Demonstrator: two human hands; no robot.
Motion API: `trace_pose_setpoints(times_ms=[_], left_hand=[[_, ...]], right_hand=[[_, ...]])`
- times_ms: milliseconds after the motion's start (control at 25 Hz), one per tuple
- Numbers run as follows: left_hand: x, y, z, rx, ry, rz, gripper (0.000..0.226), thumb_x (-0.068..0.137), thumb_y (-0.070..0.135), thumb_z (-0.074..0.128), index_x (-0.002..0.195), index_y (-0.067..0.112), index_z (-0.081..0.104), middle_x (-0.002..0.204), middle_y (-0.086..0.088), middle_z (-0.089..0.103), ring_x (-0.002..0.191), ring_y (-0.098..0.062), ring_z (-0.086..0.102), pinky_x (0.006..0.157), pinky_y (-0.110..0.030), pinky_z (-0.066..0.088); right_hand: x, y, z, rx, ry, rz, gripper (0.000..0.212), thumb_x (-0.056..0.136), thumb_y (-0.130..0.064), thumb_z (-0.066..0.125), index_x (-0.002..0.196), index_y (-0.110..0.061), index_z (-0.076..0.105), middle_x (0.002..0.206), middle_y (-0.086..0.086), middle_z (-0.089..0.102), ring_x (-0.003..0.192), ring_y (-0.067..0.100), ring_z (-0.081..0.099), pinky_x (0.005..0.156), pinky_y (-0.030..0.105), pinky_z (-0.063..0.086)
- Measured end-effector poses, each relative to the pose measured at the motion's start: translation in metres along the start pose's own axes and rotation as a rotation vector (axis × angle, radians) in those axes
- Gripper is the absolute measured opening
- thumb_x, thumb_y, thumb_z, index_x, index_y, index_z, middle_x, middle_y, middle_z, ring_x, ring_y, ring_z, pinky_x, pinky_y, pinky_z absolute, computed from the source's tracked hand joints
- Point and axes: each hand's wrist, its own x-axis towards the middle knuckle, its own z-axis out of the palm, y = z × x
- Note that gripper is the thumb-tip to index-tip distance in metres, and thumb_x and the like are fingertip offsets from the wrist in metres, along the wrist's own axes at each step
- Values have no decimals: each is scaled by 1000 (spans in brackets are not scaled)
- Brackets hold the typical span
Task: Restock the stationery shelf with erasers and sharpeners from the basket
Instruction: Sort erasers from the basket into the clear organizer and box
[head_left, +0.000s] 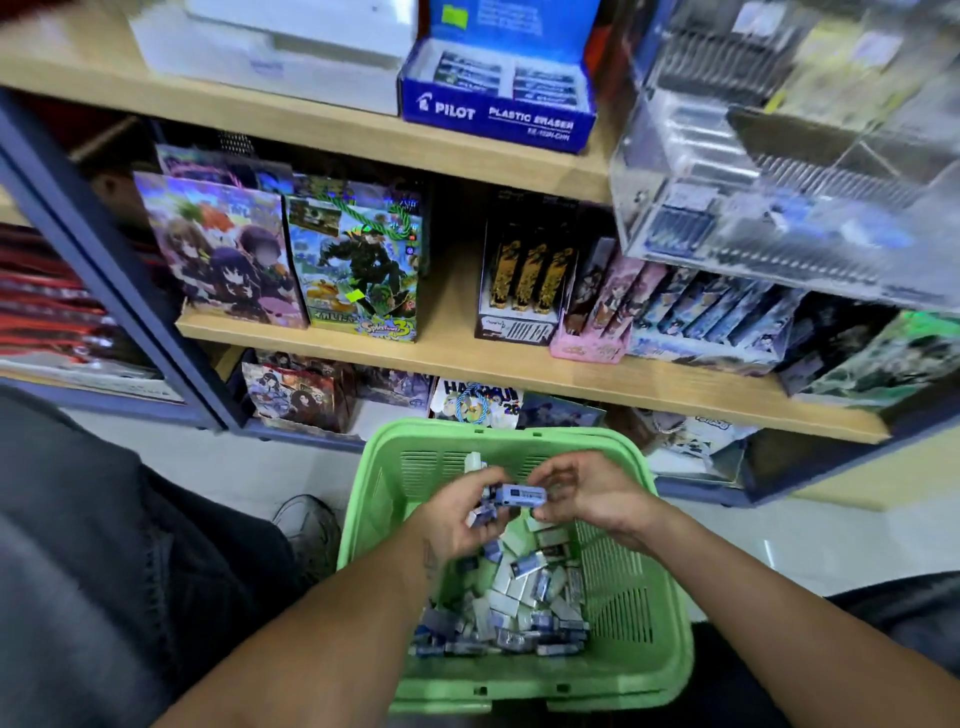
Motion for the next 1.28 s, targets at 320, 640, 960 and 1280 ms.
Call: trace_pose_setpoints(times_ms=[320,640,960,1280], left_hand=[[-72,78,33,480,-111,122,24,94,0,59,117,-4,56,80,-18,70,49,-18,65,29,-13,31],[-213,151,77,943,-212,451,19,88,-7,61,102,6,62,82,-15,68,56,-21,64,31,-14,25],[-347,208,133,837,-241,775,15,91,-11,53,101,0,54,68,-21,64,37,-13,53,27,-13,21],[-355,257,213,741,-210,922,19,91,-3,60,110,-4,60,83,-23,69,58,-23,62,27,-14,27]], right_hand=[[-55,-74,-32,-11,87,-234,33,77,4,79,103,-16,70,91,2,77,91,16,72,84,27,53],[-135,-162,-30,-44,230,-719,27,78,1,80,93,-20,71,82,-5,74,76,10,69,75,26,57],[-186,-256,-59,118,442,-1013,12,85,-4,74,95,-11,73,81,9,74,73,21,70,76,43,58],[-192,-298,-121,300,487,-976,35,80,6,75,108,-15,71,81,7,77,77,18,73,74,24,56]])
